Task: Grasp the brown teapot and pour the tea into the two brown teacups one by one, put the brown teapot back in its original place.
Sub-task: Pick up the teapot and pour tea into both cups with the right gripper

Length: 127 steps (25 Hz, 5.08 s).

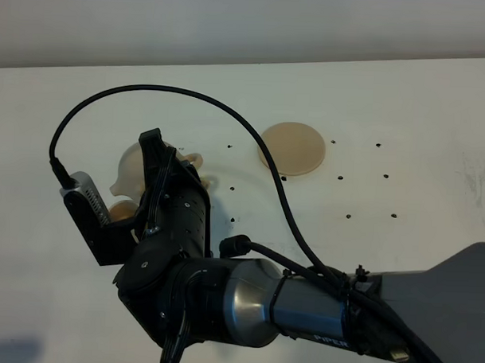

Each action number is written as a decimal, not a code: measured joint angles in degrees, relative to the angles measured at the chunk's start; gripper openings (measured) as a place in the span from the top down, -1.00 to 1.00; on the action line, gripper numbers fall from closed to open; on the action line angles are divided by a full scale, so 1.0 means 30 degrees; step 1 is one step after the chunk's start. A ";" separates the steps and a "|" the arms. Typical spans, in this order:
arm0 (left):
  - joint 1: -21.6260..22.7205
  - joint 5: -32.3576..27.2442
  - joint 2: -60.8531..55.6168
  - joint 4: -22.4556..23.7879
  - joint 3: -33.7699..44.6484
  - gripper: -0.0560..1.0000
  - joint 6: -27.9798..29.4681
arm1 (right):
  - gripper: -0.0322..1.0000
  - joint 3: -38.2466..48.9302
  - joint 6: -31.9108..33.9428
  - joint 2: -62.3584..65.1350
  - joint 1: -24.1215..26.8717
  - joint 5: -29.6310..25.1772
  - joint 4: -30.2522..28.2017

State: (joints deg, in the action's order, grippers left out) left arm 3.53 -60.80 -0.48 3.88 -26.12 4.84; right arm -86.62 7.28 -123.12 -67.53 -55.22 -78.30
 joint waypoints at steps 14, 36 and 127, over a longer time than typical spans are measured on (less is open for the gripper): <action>0.0000 0.0000 0.0000 0.0000 0.0000 0.08 0.0000 | 0.75 0.0000 -0.0045 0.0000 0.0000 0.0046 -0.0895; 0.0000 0.0000 0.0000 0.0000 0.0000 0.08 0.0000 | 0.75 0.0000 -0.2089 0.0000 0.0000 0.0068 -0.1163; 0.0000 0.0000 0.0000 0.0000 0.0000 0.08 0.0000 | 0.75 0.0000 -0.6271 0.0000 0.0173 0.0497 -0.3404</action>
State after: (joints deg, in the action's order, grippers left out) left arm 3.53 -60.80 -0.48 3.88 -26.12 4.84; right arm -86.62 -11.53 -123.12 -67.02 -53.73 -88.51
